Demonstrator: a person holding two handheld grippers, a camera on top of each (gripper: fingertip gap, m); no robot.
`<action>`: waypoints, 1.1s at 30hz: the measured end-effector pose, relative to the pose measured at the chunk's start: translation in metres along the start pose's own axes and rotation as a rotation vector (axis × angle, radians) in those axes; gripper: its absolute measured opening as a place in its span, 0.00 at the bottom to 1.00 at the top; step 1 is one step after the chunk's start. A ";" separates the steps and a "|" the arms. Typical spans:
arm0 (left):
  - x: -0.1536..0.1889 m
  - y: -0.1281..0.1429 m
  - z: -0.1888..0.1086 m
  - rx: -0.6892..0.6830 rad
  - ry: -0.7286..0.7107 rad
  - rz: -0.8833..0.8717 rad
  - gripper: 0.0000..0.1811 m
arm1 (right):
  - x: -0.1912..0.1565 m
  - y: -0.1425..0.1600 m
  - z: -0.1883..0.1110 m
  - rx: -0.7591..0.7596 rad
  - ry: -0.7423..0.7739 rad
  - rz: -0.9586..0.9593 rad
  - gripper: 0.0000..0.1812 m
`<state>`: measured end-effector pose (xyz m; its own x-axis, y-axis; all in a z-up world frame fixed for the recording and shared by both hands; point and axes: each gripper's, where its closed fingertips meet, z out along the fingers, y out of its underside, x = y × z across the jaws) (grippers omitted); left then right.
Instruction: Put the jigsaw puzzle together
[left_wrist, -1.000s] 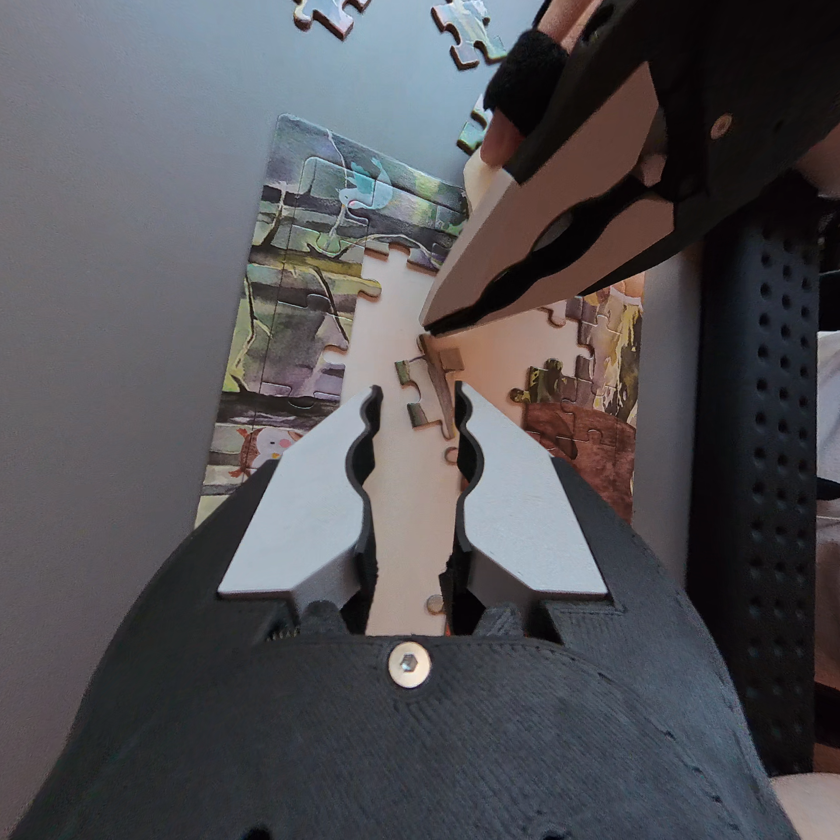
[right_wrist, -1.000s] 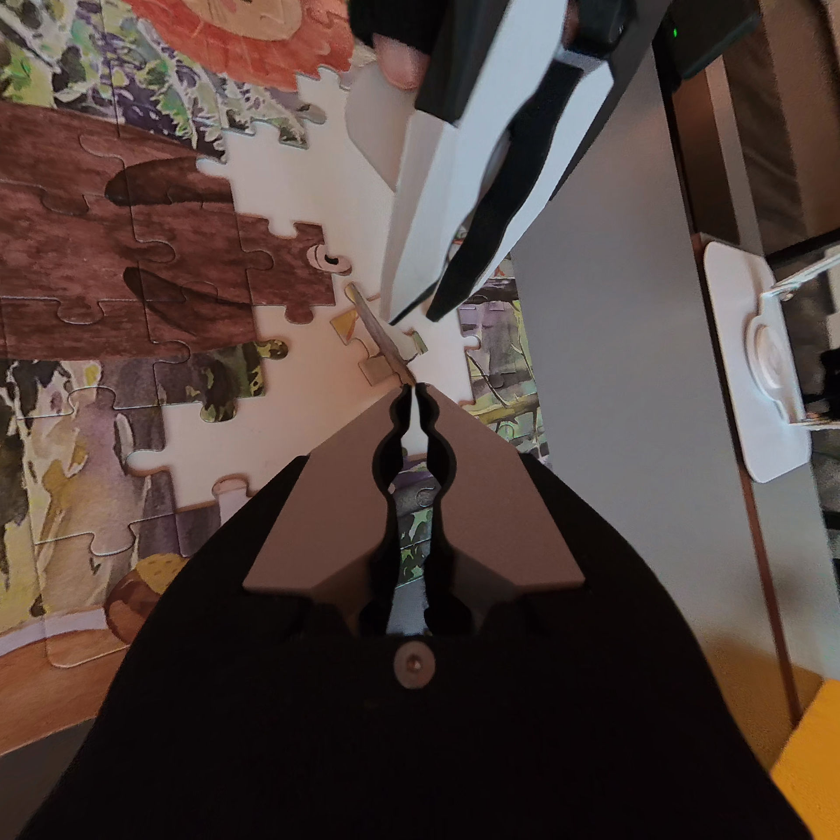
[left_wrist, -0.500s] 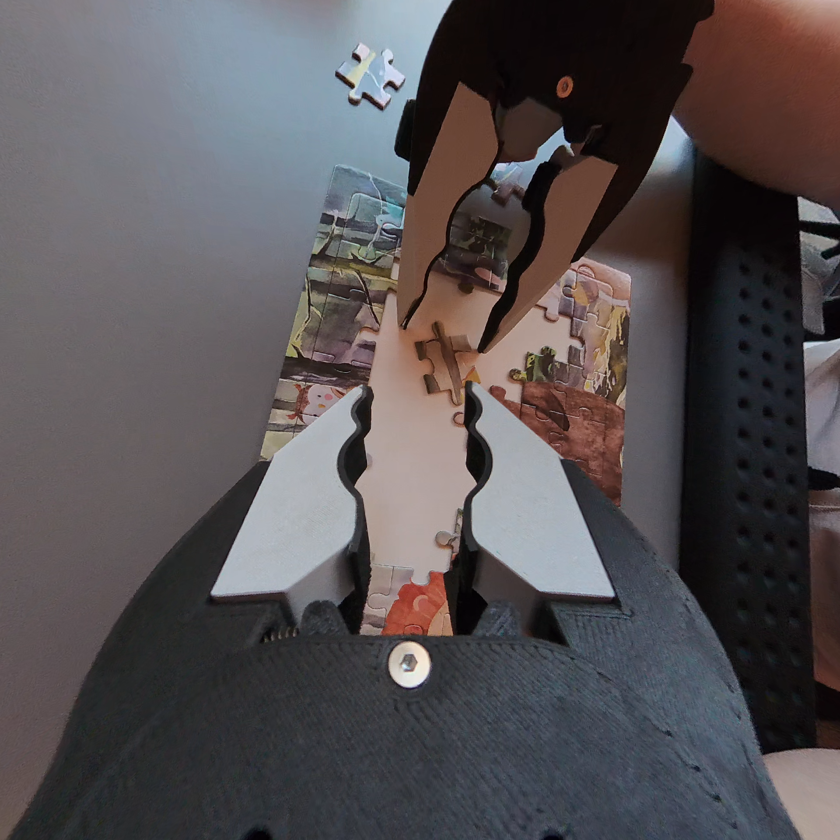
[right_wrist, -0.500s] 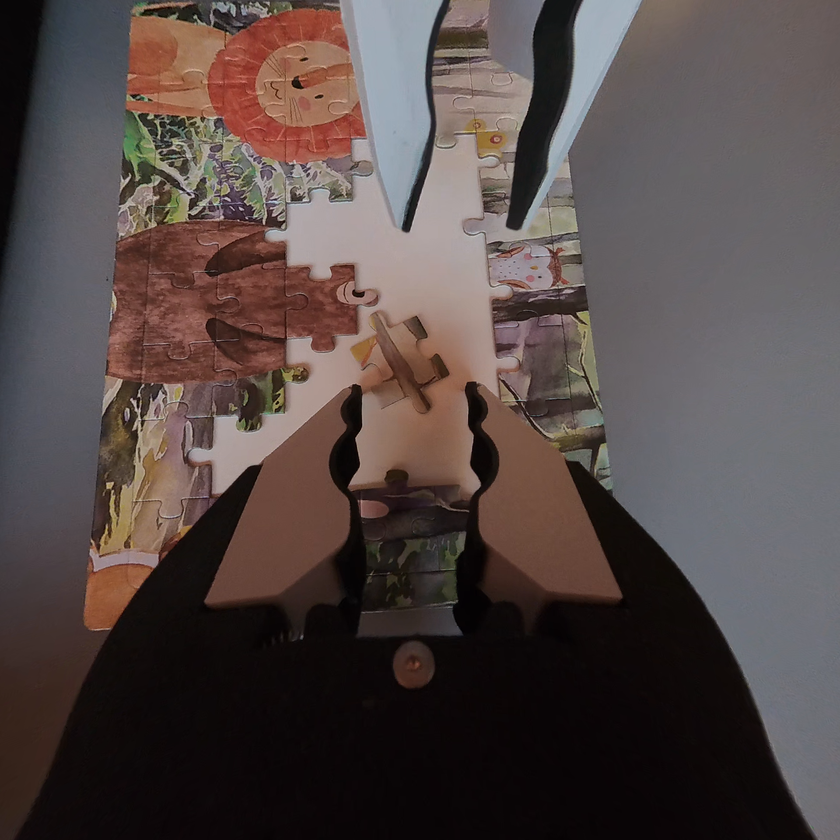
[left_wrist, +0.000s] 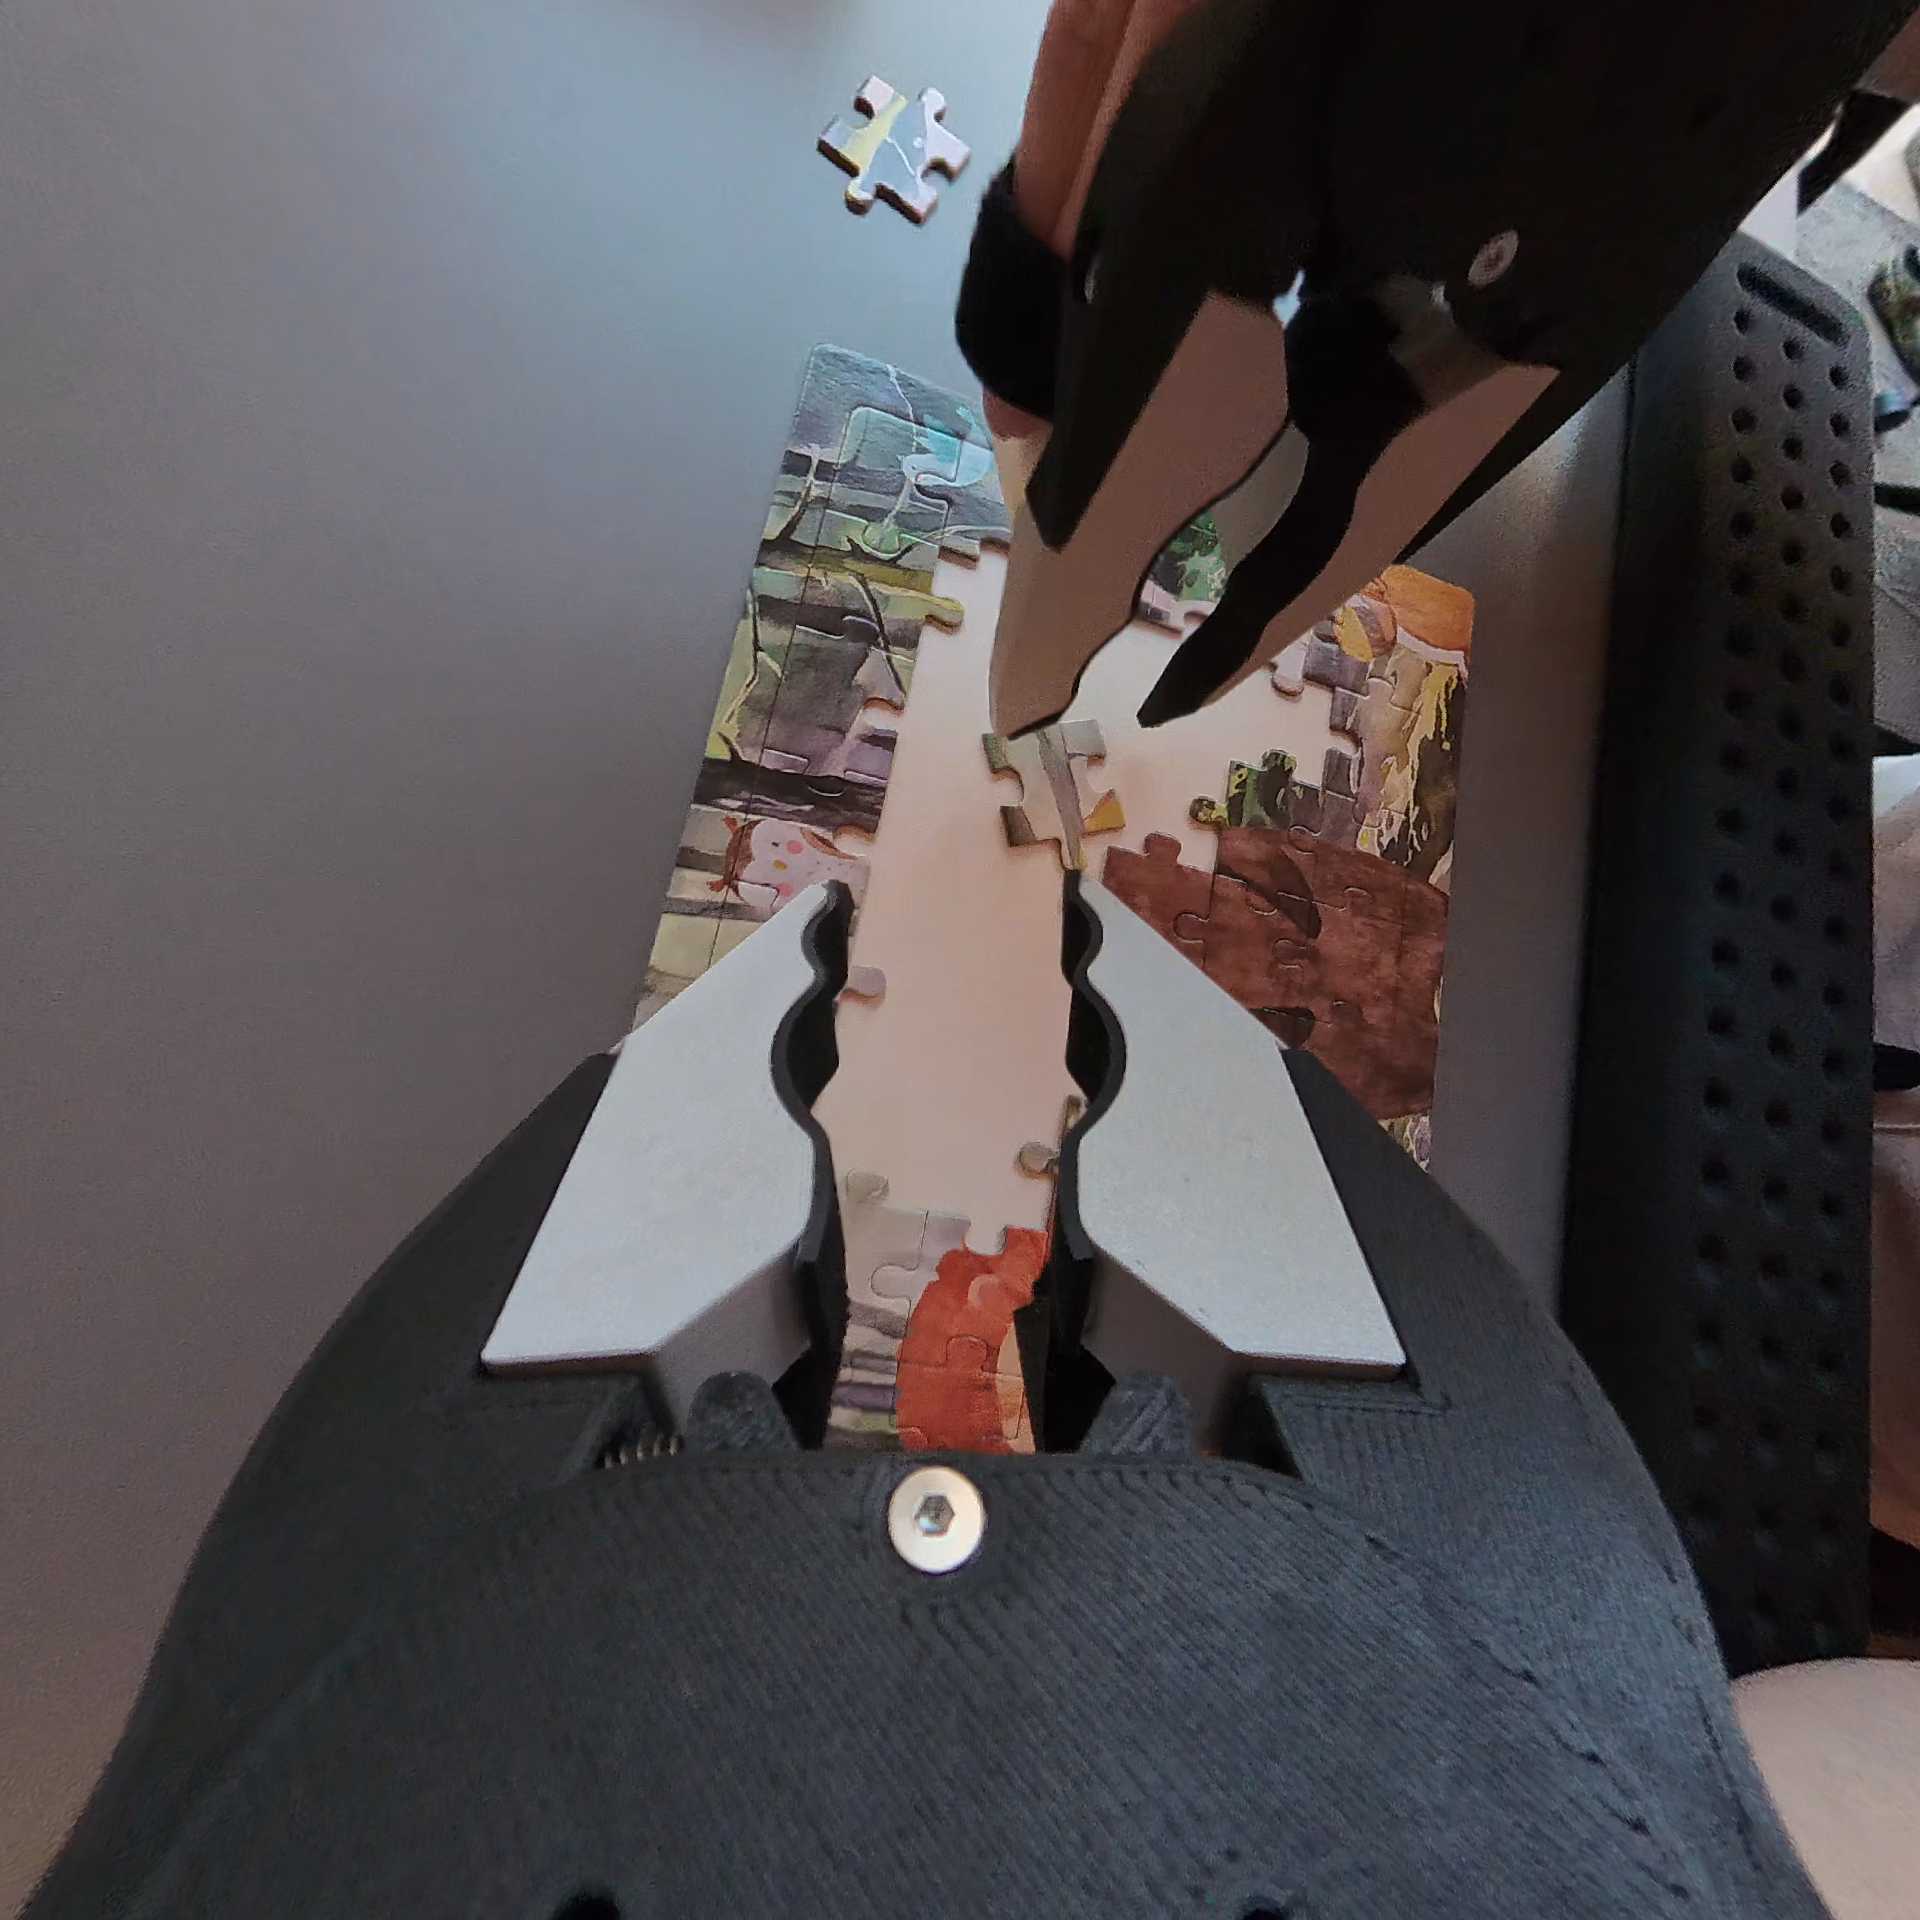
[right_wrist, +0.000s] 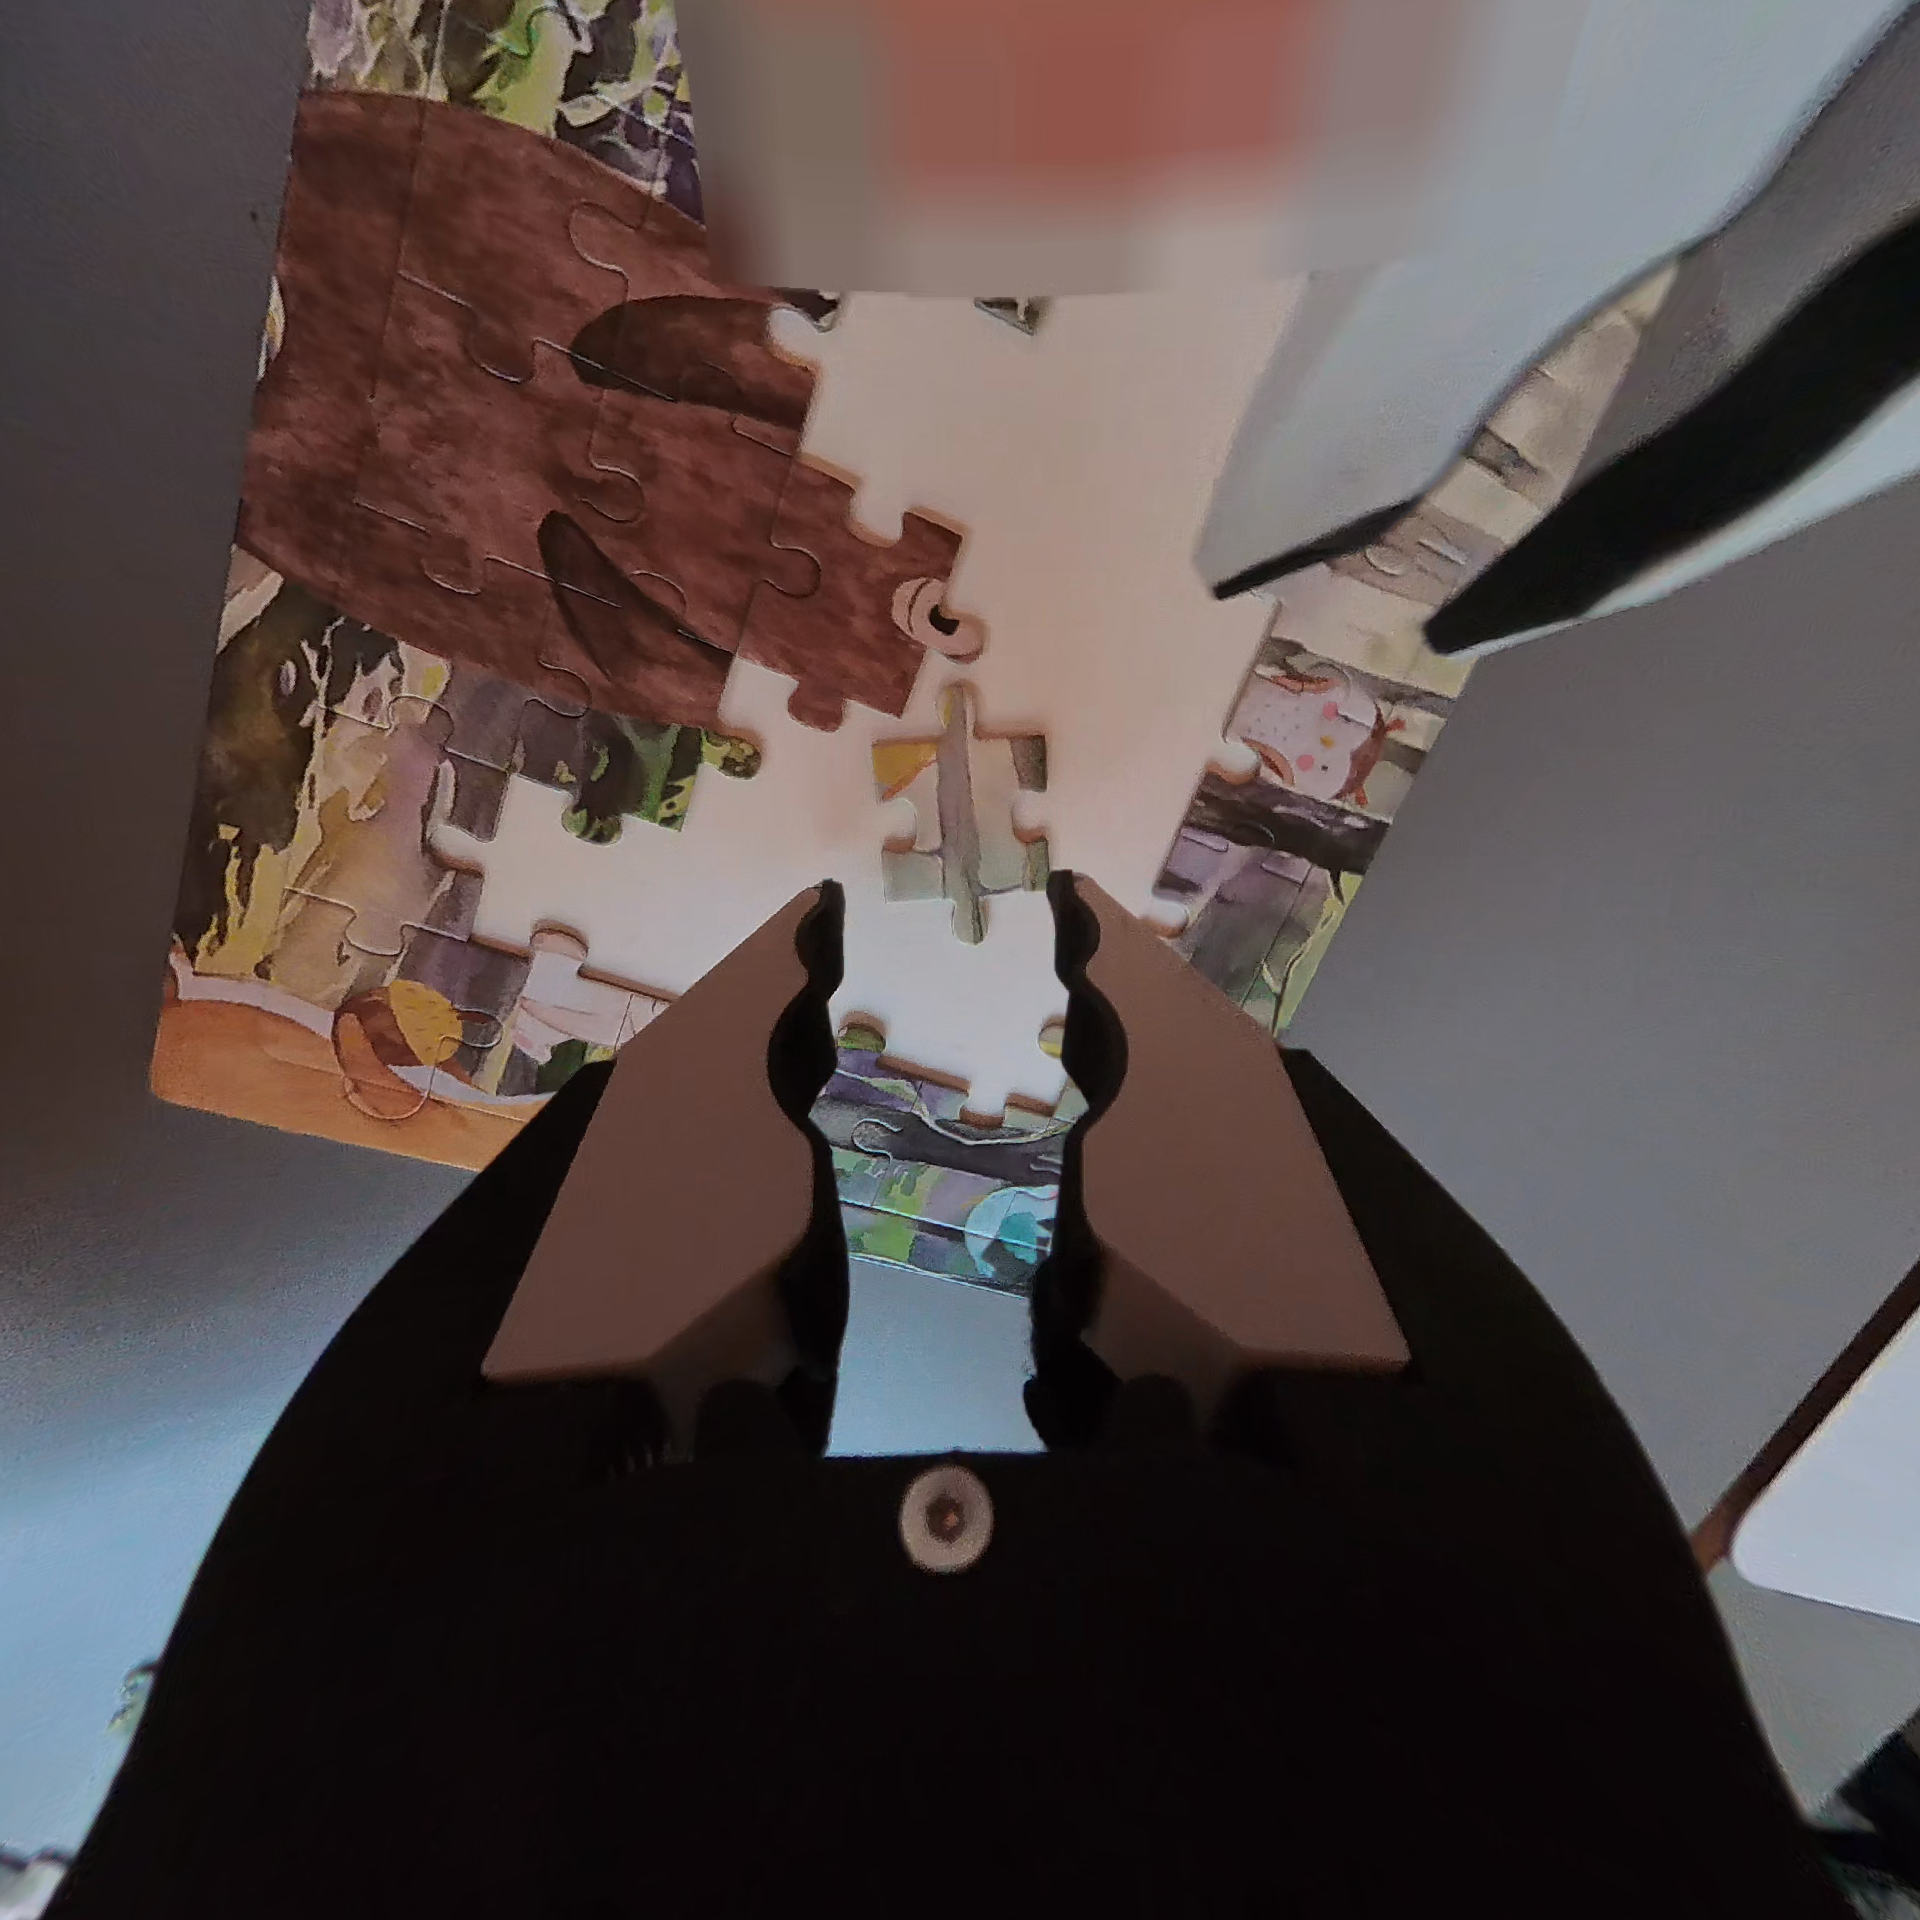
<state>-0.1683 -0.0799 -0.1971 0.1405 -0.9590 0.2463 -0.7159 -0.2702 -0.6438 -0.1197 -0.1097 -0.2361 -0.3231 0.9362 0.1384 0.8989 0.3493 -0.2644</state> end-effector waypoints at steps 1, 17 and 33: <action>-0.001 0.000 -0.005 0.013 -0.009 -0.004 0.22 | -0.001 -0.001 0.002 -0.031 -0.015 -0.021 0.22; -0.006 -0.005 -0.038 0.112 -0.046 -0.022 0.22 | 0.004 0.002 0.013 -0.167 -0.144 -0.064 0.19; 0.010 -0.004 0.021 0.048 0.224 -0.217 0.26 | 0.008 -0.001 0.003 -0.082 0.342 -0.100 0.18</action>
<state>-0.1494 -0.0899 -0.2071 0.1281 -0.8371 0.5318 -0.6516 -0.4753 -0.5911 -0.1235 -0.1028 -0.2373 -0.3052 0.8257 0.4744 0.8932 0.4210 -0.1580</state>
